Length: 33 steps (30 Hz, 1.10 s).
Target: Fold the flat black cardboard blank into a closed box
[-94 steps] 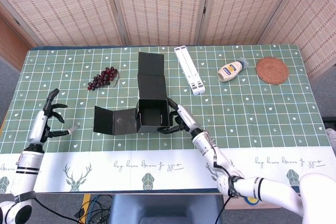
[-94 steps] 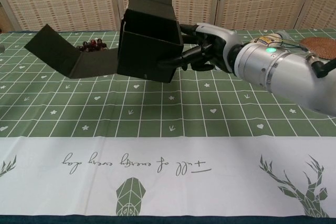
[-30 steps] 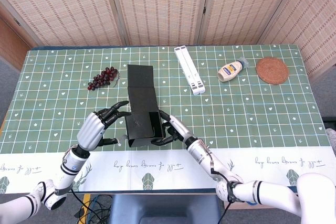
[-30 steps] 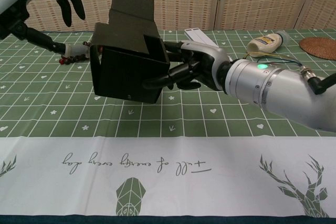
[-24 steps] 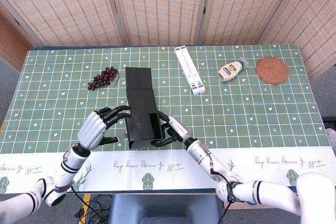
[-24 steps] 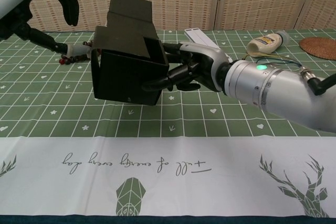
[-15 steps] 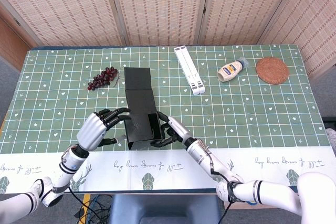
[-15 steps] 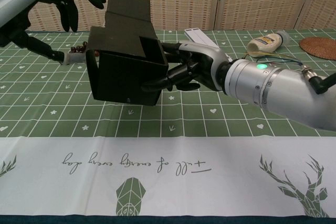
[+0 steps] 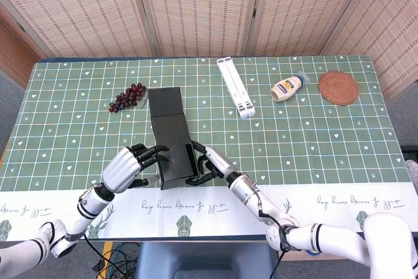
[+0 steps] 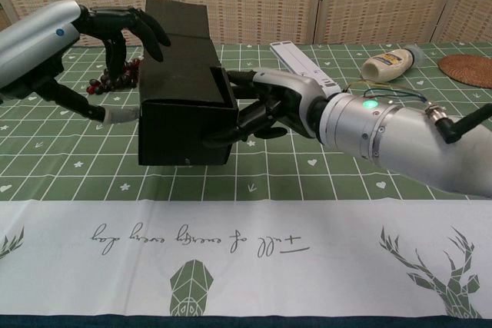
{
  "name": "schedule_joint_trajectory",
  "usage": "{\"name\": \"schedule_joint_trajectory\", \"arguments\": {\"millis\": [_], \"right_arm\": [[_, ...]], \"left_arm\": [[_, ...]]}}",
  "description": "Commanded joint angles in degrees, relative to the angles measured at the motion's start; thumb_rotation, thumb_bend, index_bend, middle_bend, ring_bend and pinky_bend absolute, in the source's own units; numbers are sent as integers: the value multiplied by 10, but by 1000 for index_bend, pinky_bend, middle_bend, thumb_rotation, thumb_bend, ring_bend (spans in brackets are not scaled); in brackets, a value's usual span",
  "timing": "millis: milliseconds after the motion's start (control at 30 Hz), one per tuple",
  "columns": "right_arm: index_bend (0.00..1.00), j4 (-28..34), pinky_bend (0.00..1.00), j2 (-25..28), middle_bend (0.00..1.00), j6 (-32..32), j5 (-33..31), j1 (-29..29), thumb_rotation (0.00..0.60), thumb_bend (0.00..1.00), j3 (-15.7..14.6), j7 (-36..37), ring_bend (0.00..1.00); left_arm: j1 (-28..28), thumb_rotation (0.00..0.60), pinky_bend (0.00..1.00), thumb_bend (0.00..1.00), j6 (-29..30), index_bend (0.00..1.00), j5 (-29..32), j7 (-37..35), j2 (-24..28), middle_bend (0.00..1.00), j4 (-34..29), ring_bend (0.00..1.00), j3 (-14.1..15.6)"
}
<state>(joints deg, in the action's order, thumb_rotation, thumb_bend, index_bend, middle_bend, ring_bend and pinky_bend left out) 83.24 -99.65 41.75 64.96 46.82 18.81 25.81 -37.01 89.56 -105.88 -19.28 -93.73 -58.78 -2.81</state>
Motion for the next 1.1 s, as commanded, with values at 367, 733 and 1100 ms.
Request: {"name": "schedule_joint_trajectory", "arguments": {"millis": [367,733,1100], "right_arm": [[192,-29,1000,-22,337,-10,-18,14,600,214,-2,-25,705],[192,-73,1000,-45,337,-12,-3,9,600,214,-23,-25,705],[192,-104,1000,-58,334,-1,38,-12,600,213,-44,9,705]], "left_arm": [[-18,600,557,98,-11,433,-5,-24,-48,350,89,570,29],[-13,600,557,99,-38,448,2,-16,-83,362,123,570,58],[0,600,557,99,-29,441,6,10,-102,362,135,569,69]]}}
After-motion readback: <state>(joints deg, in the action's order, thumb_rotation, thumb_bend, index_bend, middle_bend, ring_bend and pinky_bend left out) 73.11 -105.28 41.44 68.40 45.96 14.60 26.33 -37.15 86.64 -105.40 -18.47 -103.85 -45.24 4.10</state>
